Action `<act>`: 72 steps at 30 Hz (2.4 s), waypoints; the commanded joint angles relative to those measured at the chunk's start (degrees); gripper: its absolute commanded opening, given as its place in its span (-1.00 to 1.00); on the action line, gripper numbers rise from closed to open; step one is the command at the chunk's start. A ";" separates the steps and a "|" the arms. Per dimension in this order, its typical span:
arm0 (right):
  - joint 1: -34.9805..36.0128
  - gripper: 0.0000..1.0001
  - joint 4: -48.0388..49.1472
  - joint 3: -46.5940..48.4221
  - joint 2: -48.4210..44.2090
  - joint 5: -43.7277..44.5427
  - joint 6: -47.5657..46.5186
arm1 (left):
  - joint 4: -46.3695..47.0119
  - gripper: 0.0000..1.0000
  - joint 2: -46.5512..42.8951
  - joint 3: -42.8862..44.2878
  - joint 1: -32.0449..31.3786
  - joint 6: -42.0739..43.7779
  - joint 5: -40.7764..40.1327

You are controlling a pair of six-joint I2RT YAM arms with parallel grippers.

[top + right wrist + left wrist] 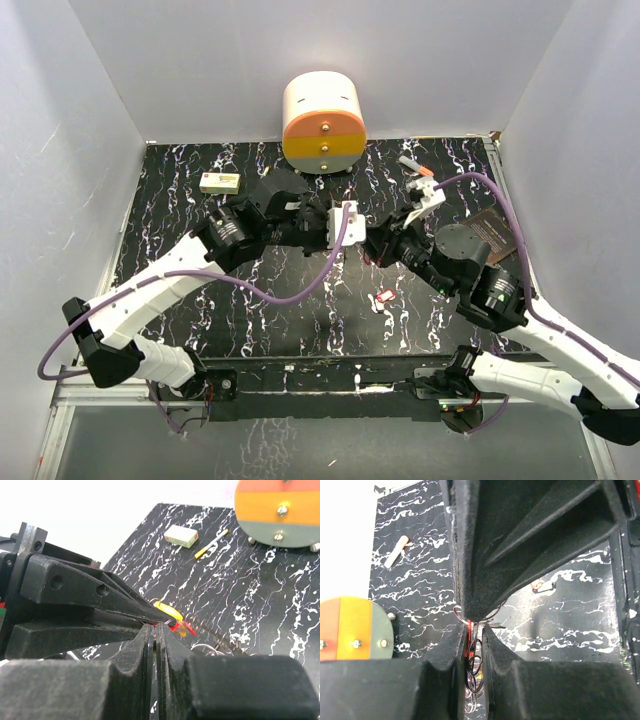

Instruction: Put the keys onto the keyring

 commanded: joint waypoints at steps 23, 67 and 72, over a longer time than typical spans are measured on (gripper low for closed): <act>-0.04 -0.84 26.97 -10.94 -5.93 7.43 -11.42 | -4.12 -1.00 7.75 16.88 0.30 -25.58 5.41; -0.05 -0.84 55.73 -27.48 -8.94 1.81 -21.33 | 4.47 -1.00 8.67 20.05 6.17 -45.91 15.55; -0.07 -0.84 53.90 -27.38 -8.81 2.14 -20.70 | 4.30 -1.00 8.73 21.07 6.25 -44.72 16.01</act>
